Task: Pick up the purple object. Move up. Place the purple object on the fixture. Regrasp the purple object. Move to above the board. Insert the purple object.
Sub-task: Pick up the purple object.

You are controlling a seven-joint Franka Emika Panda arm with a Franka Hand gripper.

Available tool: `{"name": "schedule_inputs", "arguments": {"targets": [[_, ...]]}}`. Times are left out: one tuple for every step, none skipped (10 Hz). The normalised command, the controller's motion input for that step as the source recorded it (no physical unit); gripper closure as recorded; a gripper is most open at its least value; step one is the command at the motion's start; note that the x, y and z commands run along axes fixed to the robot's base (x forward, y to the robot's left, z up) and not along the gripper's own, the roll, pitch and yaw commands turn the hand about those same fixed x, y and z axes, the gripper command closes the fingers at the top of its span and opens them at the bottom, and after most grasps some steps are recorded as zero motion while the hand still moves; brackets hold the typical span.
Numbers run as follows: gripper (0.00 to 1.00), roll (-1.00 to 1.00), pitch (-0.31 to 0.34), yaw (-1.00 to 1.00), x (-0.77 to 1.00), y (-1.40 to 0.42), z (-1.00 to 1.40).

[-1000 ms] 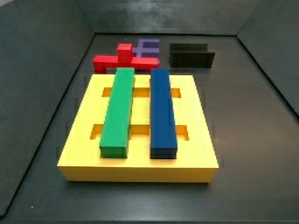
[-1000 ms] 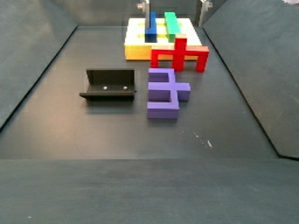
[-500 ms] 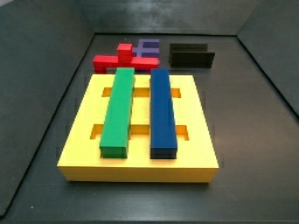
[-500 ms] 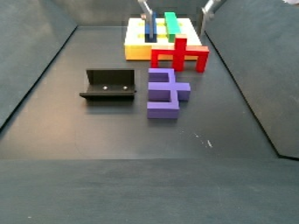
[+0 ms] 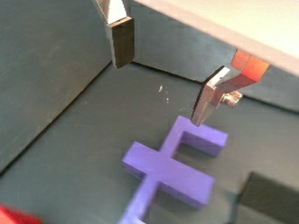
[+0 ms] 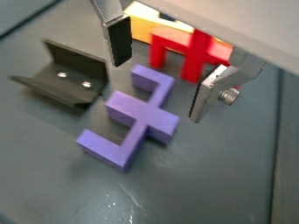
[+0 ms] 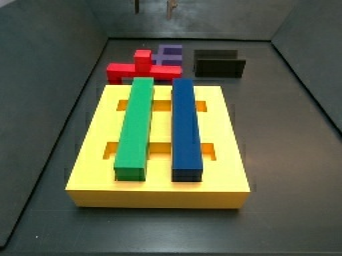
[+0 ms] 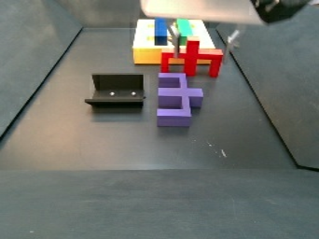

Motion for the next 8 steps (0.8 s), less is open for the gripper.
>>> {"name": "schedule_inputs", "arguments": {"targets": [[0.00,-0.02,0.000,-0.79,-0.27,0.13,-0.30],[0.00,-0.03,0.000,-0.81,-0.24,0.08,-0.26],[0.00,-0.05,0.000,-0.82,-0.20,0.06,-0.23],[0.00,-0.06,0.000,-0.81,-0.13,0.07,-0.19],[0.00,-0.05,0.000,-0.79,-0.12,0.10,-0.16],[0.00,-0.04,0.000,-0.78,-0.07,0.14,-0.14],[0.00,-0.04,0.000,-0.78,-0.02,0.15,-0.11],[0.00,-0.04,0.000,-0.79,0.00,0.14,-0.11]]}}
